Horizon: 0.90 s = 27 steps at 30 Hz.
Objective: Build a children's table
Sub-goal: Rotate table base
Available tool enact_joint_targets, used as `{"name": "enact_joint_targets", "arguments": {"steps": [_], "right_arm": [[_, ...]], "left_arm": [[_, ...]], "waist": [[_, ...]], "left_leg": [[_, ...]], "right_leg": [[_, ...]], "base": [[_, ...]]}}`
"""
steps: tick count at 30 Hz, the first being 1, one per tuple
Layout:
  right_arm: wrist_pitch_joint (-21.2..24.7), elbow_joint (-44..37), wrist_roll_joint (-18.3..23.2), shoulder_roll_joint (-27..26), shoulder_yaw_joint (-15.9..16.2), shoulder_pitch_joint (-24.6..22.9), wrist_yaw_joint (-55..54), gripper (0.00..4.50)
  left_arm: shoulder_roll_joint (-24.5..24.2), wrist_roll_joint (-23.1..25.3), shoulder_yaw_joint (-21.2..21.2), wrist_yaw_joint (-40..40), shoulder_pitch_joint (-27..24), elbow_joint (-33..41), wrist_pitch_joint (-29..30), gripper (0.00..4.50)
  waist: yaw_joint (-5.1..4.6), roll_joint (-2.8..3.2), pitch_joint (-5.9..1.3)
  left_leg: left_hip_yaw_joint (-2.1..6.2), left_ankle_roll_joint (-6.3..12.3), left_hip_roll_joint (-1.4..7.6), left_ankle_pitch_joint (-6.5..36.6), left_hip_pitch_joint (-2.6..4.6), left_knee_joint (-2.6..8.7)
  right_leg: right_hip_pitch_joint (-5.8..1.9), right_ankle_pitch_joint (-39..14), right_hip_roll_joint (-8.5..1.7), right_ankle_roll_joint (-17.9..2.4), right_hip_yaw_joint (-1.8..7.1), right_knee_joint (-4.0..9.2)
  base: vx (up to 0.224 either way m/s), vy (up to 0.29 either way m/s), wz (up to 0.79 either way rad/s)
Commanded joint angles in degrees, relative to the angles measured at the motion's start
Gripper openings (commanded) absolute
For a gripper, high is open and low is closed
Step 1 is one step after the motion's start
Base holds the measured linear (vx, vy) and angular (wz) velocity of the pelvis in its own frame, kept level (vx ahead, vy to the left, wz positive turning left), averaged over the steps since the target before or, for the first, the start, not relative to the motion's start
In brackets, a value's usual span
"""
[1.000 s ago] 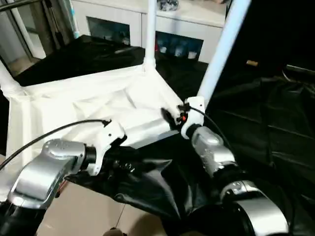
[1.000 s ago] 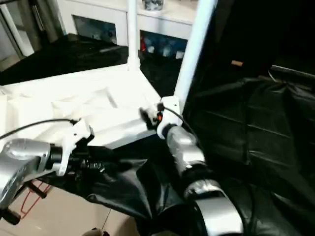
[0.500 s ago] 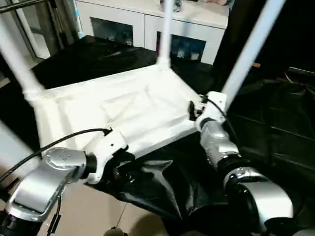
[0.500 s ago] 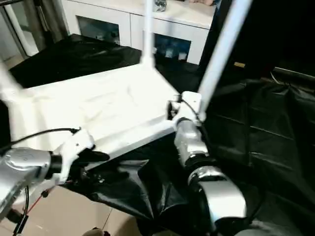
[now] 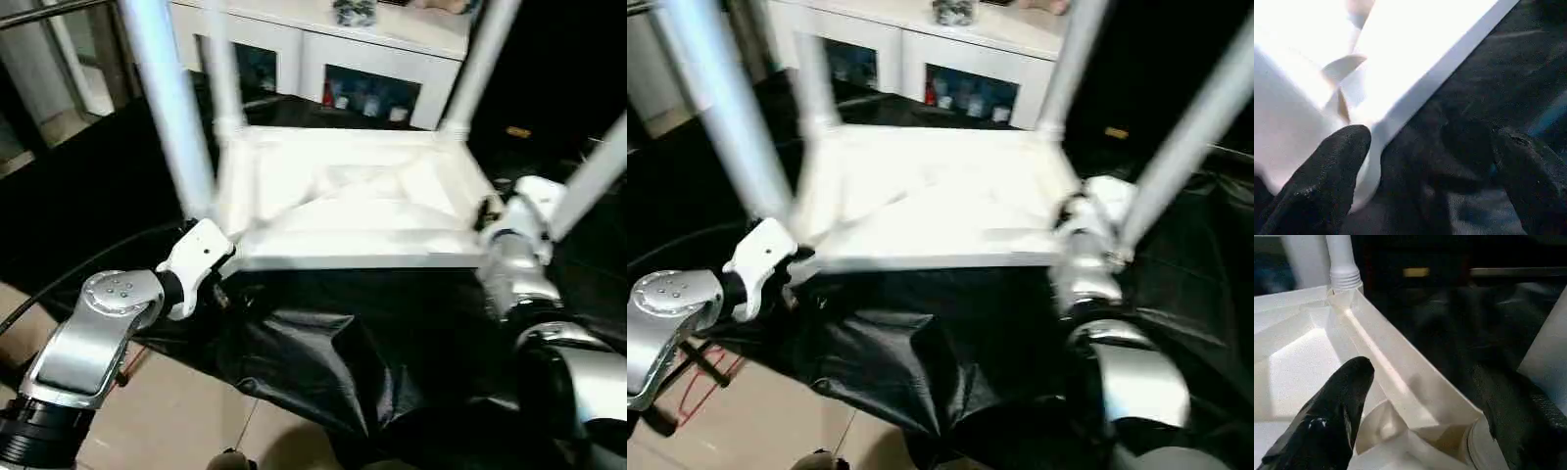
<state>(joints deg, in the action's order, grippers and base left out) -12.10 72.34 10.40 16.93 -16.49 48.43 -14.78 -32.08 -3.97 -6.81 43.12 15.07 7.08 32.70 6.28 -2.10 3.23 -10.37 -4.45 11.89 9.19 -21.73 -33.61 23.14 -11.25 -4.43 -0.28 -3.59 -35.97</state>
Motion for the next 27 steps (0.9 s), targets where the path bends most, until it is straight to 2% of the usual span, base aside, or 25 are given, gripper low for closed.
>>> {"name": "enact_joint_targets", "arguments": {"steps": [1,4,8,9,10,11,12,13,17,18,19,20,21,22,23,24,25,26,27], "right_arm": [[-0.84,0.22,0.30,1.00,-1.18,-1.43,-0.61,3.73],[-1.35,0.01,0.12,0.89,-0.70,-1.90,1.39,3.73],[-3.72,-1.49,-2.02,-0.11,2.06,-3.35,7.17,3.73],[-4.01,-1.72,-2.33,-0.23,2.42,-3.52,7.63,3.73],[-5.07,-2.97,-2.02,-0.78,2.90,-4.43,11.91,3.73],[-5.15,-3.08,-1.99,-0.83,2.95,-4.52,12.31,3.73],[-5.53,-3.83,-1.84,-1.00,3.27,-5.12,14.72,3.73],[-5.92,-6.02,-0.84,-1.40,3.77,-6.85,20.38,3.73],[-5.76,-9.85,1.38,-2.32,3.71,-9.74,25.84,3.73],[-6.20,-13.72,2.64,-3.11,3.94,-12.76,28.67,3.73],[-6.74,-15.62,2.88,-3.38,4.15,-14.46,28.95,3.73],[-7.13,-16.82,2.98,-3.55,4.19,-15.69,28.89,3.73],[-7.52,-17.93,3.04,-3.70,4.22,-16.86,28.72,3.73],[-7.90,-18.72,2.88,-3.80,4.28,-17.91,28.08,3.73],[-8.53,-20.02,2.28,-4.18,3.74,-20.01,25.13,3.73],[-8.53,-20.02,2.28,-4.18,3.74,-20.01,25.13,3.73],[-9.49,-21.92,1.40,-5.13,2.08,-22.92,20.37,3.73],[-9.49,-21.92,1.40,-5.13,2.08,-22.92,20.37,3.73],[-10.43,-24.09,0.05,-5.67,1.48,-25.52,17.32,3.73]], "left_arm": [[0.14,-1.32,1.09,-0.01,-0.90,0.30,-0.91,4.47],[0.31,-2.95,2.20,0.89,-2.28,1.08,-2.09,4.47],[-0.79,-4.63,5.46,1.73,-6.21,2.06,-2.92,4.47],[-0.94,-4.61,5.86,1.57,-6.47,1.76,-3.15,4.47],[-0.75,-4.61,7.51,0.12,-6.44,0.52,-3.15,4.47],[-0.73,-4.62,7.65,-0.02,-6.42,0.39,-3.14,4.47],[-0.56,-4.68,8.48,-0.84,-6.13,-0.51,-2.99,4.47],[-0.19,-4.94,10.26,-2.74,-5.48,-2.26,-2.67,4.47],[0.42,-5.50,12.66,-5.17,-4.81,-4.02,-2.74,4.47],[1.47,-6.04,14.40,-6.95,-3.96,-5.22,-3.34,4.47],[2.34,-6.48,15.11,-7.74,-3.14,-6.19,-4.32,4.47],[3.13,-6.90,15.53,-8.26,-2.36,-7.08,-5.11,4.47],[3.91,-7.31,15.91,-8.72,-1.57,-7.98,-5.91,4.47],[4.76,-7.74,15.96,-8.68,-0.77,-8.94,-7.79,4.47],[6.11,-8.23,15.02,-7.29,0.51,-10.59,-11.50,4.47],[6.11,-8.23,15.02,-7.29,0.51,-10.59,-11.50,4.47],[8.73,-9.17,14.99,-7.66,2.68,-13.52,-14.17,4.47],[8.73,-9.17,14.99,-7.66,2.68,-13.52,-14.17,4.47],[10.31,-9.07,14.85,-8.70,4.46,-16.11,-15.80,4.47]], "waist": [[-0.38,1.06,-4.15],[-0.79,1.12,-4.12],[-1.57,1.11,-3.91],[-1.57,1.14,-3.89],[-1.59,0.88,-3.83],[-1.49,1.02,-3.83],[-1.50,0.91,-3.82],[-1.48,1.02,-3.73],[-1.15,1.08,-3.90],[-1.08,0.86,-3.92],[-0.80,1.02,-3.86],[-0.72,0.80,-3.91],[-0.60,0.88,-3.92],[-0.28,0.64,-3.83],[-0.19,0.67,-3.92],[-0.19,0.29,-3.74],[-0.03,0.24,-3.71],[0.13,0.29,-3.72],[-0.09,0.08,-3.70]], "left_leg": [[-0.02,-2.84,0.35,14.03,0.87,3.46],[0.06,-2.30,0.36,15.08,0.78,3.46],[0.09,-1.47,0.47,15.99,0.57,3.44],[0.07,-1.27,0.55,16.43,0.81,3.47],[0.05,-0.99,0.55,16.77,0.85,3.47],[0.06,-0.80,0.56,16.91,0.83,3.45],[0.04,-0.59,0.59,16.90,0.81,3.44],[0.18,-0.54,0.71,16.72,0.79,3.58],[0.20,0.36,0.86,14.97,0.94,3.51],[0.14,0.71,0.88,14.57,0.91,3.53],[0.20,0.84,0.91,14.03,0.92,3.54],[0.17,0.80,0.96,13.95,1.00,3.58],[0.20,0.70,0.89,13.80,1.01,3.61],[0.20,0.49,0.91,14.35,1.06,3.66],[0.34,-0.06,0.99,15.03,1.04,3.80],[0.30,-0.11,0.92,15.12,0.94,3.92],[0.21,-0.69,0.92,15.87,1.13,3.92],[0.17,-0.95,0.91,16.06,1.28,3.85],[0.29,-1.23,0.84,16.32,0.97,4.02]], "right_leg": [[-2.59,-3.85,-2.32,-9.41,2.13,3.38],[-2.63,-5.60,-2.37,-9.65,2.03,3.59],[-2.52,-7.69,-2.40,-10.17,2.03,3.82],[-2.32,-8.66,-2.36,-10.07,2.04,3.95],[-2.26,-9.24,-2.28,-10.18,2.05,4.01],[-2.29,-9.38,-2.32,-10.18,2.09,3.98],[-2.25,-9.39,-2.32,-10.18,2.11,4.02],[-2.28,-9.64,-2.36,-10.14,2.10,4.00],[-2.31,-6.31,-2.35,-11.13,2.22,3.70],[-2.39,-5.72,-2.36,-11.37,2.24,3.77],[-2.39,-5.37,-2.45,-11.34,2.30,3.81],[-2.36,-5.48,-2.48,-11.42,2.28,3.81],[-2.40,-5.63,-2.46,-11.41,2.28,3.81],[-2.32,-6.78,-2.67,-11.20,2.33,4.05],[-2.42,-7.79,-2.76,-11.07,2.28,3.95],[-2.38,-8.81,-2.75,-10.56,2.28,4.29],[-2.16,-10.32,-2.84,-9.58,2.41,4.45],[-2.00,-10.60,-2.88,-9.17,2.48,4.45],[-2.22,-11.30,-2.83,-8.59,2.42,4.46]], "base": [[0.000,0.000,0.00],[0.000,0.000,0.00],[0.000,0.000,0.00],[0.000,0.000,0.00],[0.000,0.000,0.00],[0.000,0.000,0.00],[0.000,0.000,0.00],[0.000,0.000,0.00],[0.000,0.000,0.00],[0.000,0.000,0.00],[0.000,0.000,0.00],[0.000,0.000,0.00],[0.000,0.000,0.00],[0.000,0.000,0.00],[0.000,0.000,0.00],[0.000,0.000,0.00],[0.000,0.000,0.00],[0.000,0.000,0.00],[0.000,0.000,0.00]]}}
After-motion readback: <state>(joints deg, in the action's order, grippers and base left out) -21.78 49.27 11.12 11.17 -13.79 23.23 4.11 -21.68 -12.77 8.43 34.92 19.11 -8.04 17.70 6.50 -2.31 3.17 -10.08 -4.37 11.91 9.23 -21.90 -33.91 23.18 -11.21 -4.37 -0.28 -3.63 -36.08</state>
